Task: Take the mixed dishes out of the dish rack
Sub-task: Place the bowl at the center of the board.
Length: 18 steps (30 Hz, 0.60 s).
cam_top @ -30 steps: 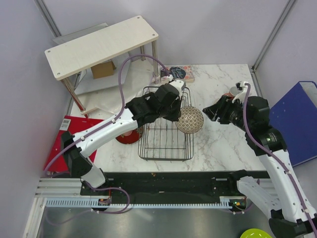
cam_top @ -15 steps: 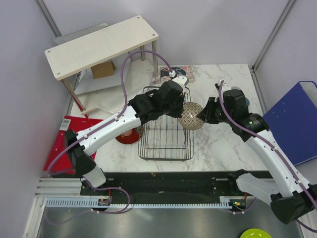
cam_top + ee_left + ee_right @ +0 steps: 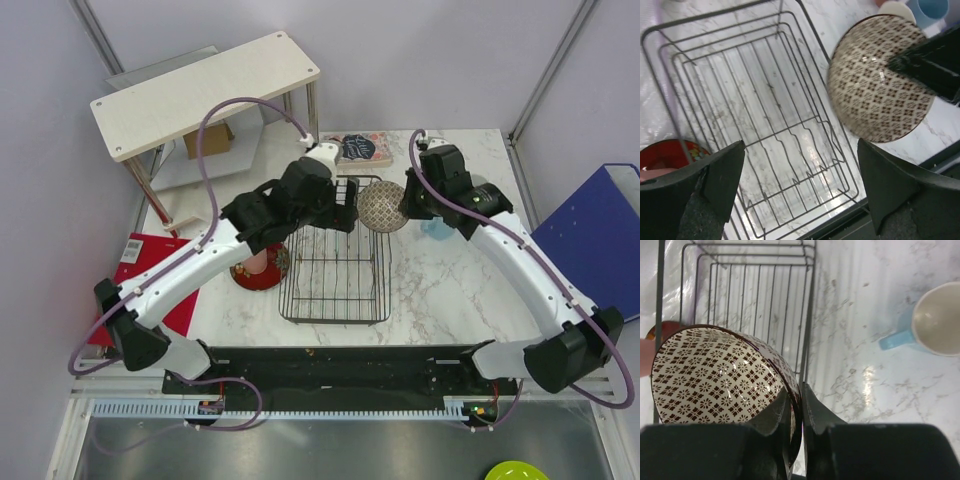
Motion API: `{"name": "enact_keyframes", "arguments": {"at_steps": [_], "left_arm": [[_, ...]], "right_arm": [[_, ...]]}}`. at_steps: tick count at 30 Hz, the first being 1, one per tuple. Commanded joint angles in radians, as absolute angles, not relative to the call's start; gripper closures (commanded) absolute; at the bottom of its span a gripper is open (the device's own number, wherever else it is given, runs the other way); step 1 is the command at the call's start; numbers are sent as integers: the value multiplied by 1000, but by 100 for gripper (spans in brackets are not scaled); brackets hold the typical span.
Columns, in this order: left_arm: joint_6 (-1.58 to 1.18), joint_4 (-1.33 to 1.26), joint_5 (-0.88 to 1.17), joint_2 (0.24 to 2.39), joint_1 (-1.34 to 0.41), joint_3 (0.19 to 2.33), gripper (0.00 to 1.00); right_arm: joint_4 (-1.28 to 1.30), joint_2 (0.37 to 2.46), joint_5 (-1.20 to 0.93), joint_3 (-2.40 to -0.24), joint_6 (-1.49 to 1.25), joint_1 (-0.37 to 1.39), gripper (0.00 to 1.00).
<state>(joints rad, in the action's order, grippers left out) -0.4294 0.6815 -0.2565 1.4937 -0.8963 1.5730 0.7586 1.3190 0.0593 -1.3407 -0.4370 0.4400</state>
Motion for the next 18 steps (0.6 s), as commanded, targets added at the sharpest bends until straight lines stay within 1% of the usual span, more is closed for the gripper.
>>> {"name": "enact_keyframes", "arguments": {"at_steps": [1,4,6,8,10,12,18], "left_arm": [[-460,644,-359,1332,-822,1487,1],[-469,612,-413,1228,-802,1395,1],[-476,591,-426,1178,-801,1326,1],[-494,563,-419,1120,-802,1281,1],[-508,554,-400,1095,-801,1232,1],[-515,558,-376,1080,-801,1201,1],[-561,571,-338,1042,-801,1129,1]], "right_arm": [[810,1335,236,-1482,-407,411,100],[830,1302,233,-1431,-440,361,100],[825,1244,215,-1353,-475,313,100],[815,1201,189,-1268,-491,221,100],[813,1149,205,-1208,-503,164,100],[822,1115,231,-1180,-514,146,100],[848,1043,206,-1051,-581,9,100]]}}
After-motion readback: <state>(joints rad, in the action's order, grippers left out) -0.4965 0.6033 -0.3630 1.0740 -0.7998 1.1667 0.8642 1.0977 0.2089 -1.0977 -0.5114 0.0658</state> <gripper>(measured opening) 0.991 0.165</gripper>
